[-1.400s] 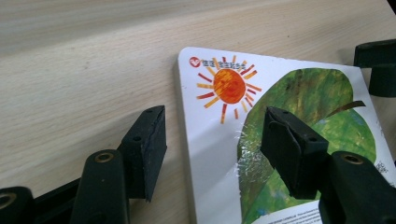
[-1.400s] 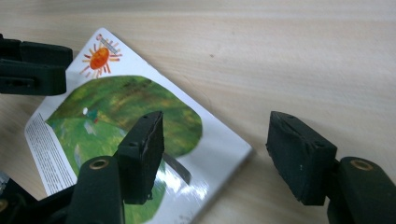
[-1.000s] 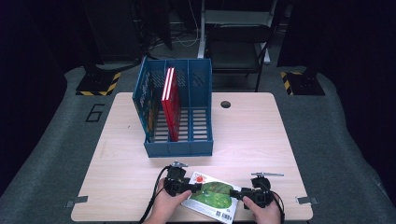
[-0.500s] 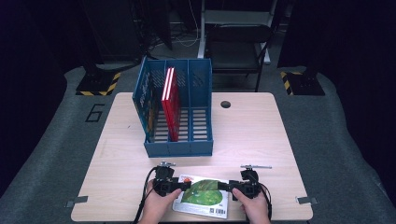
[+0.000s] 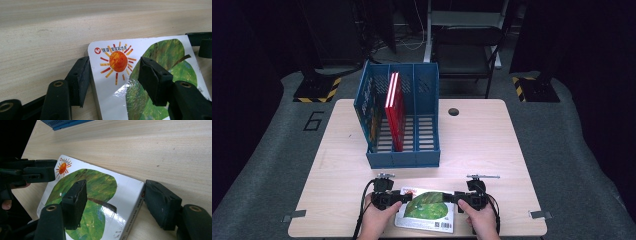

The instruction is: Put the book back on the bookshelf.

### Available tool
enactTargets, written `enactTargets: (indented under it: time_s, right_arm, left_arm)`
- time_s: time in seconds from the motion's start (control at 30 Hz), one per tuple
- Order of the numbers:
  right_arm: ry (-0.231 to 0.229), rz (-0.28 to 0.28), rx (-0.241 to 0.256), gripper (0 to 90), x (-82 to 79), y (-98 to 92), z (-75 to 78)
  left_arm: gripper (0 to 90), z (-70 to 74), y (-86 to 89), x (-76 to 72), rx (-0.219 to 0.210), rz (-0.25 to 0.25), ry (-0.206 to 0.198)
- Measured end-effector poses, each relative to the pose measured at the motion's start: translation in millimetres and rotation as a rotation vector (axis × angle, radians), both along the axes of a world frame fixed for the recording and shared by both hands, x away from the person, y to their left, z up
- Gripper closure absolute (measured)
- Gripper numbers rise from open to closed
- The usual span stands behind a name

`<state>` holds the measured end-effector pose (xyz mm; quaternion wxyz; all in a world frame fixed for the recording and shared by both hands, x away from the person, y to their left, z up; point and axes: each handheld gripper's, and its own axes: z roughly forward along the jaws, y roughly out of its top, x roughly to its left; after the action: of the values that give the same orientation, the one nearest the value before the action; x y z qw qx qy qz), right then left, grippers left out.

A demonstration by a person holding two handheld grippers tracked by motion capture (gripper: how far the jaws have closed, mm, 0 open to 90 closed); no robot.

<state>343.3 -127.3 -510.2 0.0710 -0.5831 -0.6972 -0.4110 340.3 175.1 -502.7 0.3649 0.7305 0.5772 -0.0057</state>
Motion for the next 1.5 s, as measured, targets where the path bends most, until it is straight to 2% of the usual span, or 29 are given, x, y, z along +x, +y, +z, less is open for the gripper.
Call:
enactTargets:
  time_s: [0.1,0.17,0.4,0.43,0.47,0.5,0.53,0.57,0.6,0.63,0.67,0.7,0.73,0.77,0.83,0.87,0.97,1.03,1.07,1.1,1.17,1.27,1.37,1.47,1.5]
  right_arm:
    - [-0.013,0.0,0.005,34.9,0.0,-1.1,0.2]
    - [0.001,-0.007,0.019,35.0,-0.4,-1.0,1.9]
    - [-0.011,-0.007,0.019,35.5,0.0,-1.7,3.6]
    - [-0.022,-0.008,0.018,36.0,0.1,-2.1,3.8]
    - [-0.029,-0.01,0.024,40.9,-0.3,-2.5,5.4]
    - [-0.041,0.023,0.104,60.7,-0.6,-4.0,6.6]
    - [-0.006,0.06,0.268,49.1,-1.0,-2.9,6.1]
    - [0.017,0.075,0.295,48.2,-2.0,2.2,7.1]
    - [-0.048,0.098,0.147,47.3,-3.6,10.0,10.7]
    - [-0.115,0.119,-0.01,47.0,-5.1,17.3,14.5]
    - [-0.128,0.121,-0.051,46.7,-5.0,19.9,16.1]
    - [-0.121,0.119,0.002,45.8,-3.6,17.8,16.1]
    - [-0.119,0.102,0.022,45.6,-2.9,14.0,16.4]
    - [-0.123,0.081,0.003,45.2,-2.3,9.5,17.8]
    - [-0.12,0.041,0.003,45.1,-0.4,-1.4,18.9]
    - [-0.119,0.026,0.002,44.7,0.5,-6.1,18.9]
    - [-0.118,0.017,-0.064,43.6,0.4,-14.4,17.7]
    - [-0.102,0.019,-0.091,42.7,-2.8,-16.1,16.6]
    - [-0.101,0.024,-0.107,42.4,-4.5,-16.4,16.2]
    - [-0.103,0.026,-0.123,42.2,-6.4,-16.6,16.2]
    - [-0.113,0.028,-0.146,41.5,-9.6,-18.0,16.1]
    - [-0.119,0.01,-0.176,40.6,-14.9,-23.2,16.7]
    - [-0.114,-0.021,-0.185,39.4,-21.1,-33.2,16.9]
    - [-0.097,-0.057,-0.196,39.1,-26.1,-43.5,15.6]
    - [-0.088,-0.067,-0.204,39.1,-27.4,-46.8,14.7]
  left_arm:
    - [43.0,2.8,0.8,-0.1,-0.004,-0.008,-0.003]
    - [43.0,3.3,1.3,-0.1,-0.005,-0.008,-0.007]
    - [43.1,5.4,1.9,-0.1,-0.016,-0.006,-0.016]
    - [43.1,6.1,2.4,0.1,-0.015,-0.011,-0.016]
    - [43.2,6.7,2.6,-0.2,-0.036,-0.016,-0.024]
    - [50.2,6.9,1.7,0.0,-0.113,-0.025,-0.022]
    - [56.3,7.4,-0.7,0.0,-0.186,-0.055,0.008]
    - [56.2,9.7,-6.6,-1.7,-0.131,-0.062,0.001]
    - [53.6,9.7,-6.6,-1.7,-0.131,-0.062,0.001]
    - [51.4,13.4,-20.1,-5.5,-0.041,-0.086,-0.076]
    - [49.1,14.0,-23.2,-5.8,-0.033,-0.096,-0.073]
    - [47.4,13.1,-23.9,-5.2,-0.022,-0.103,-0.078]
    - [45.9,12.6,-22.5,-4.5,-0.018,-0.106,-0.072]
    - [45.8,11.0,-22.0,-4.6,-0.023,-0.09,-0.068]
    - [45.8,8.0,-19.1,-3.6,-0.027,-0.083,-0.054]
    - [45.6,7.1,-17.9,-3.2,-0.038,-0.097,-0.039]
    - [44.8,4.2,-20.0,-4.2,-0.048,-0.116,-0.025]
    - [44.8,2.6,-21.8,-4.5,-0.046,-0.136,-0.019]
    - [44.6,1.5,-23.1,-4.6,-0.046,-0.132,-0.021]
    - [44.3,1.1,-23.7,-4.3,-0.049,-0.141,-0.005]
    - [43.8,-1.0,-27.2,-3.5,-0.046,-0.143,-0.012]
    - [43.1,-2.2,-33.3,-2.0,-0.044,-0.166,-0.001]
    - [42.2,-3.4,-39.3,0.1,-0.04,-0.191,0.007]
    - [41.4,-5.2,-43.5,1.2,-0.04,-0.196,0.006]
    - [41.4,-5.6,-44.7,2.1,-0.028,-0.207,0.006]
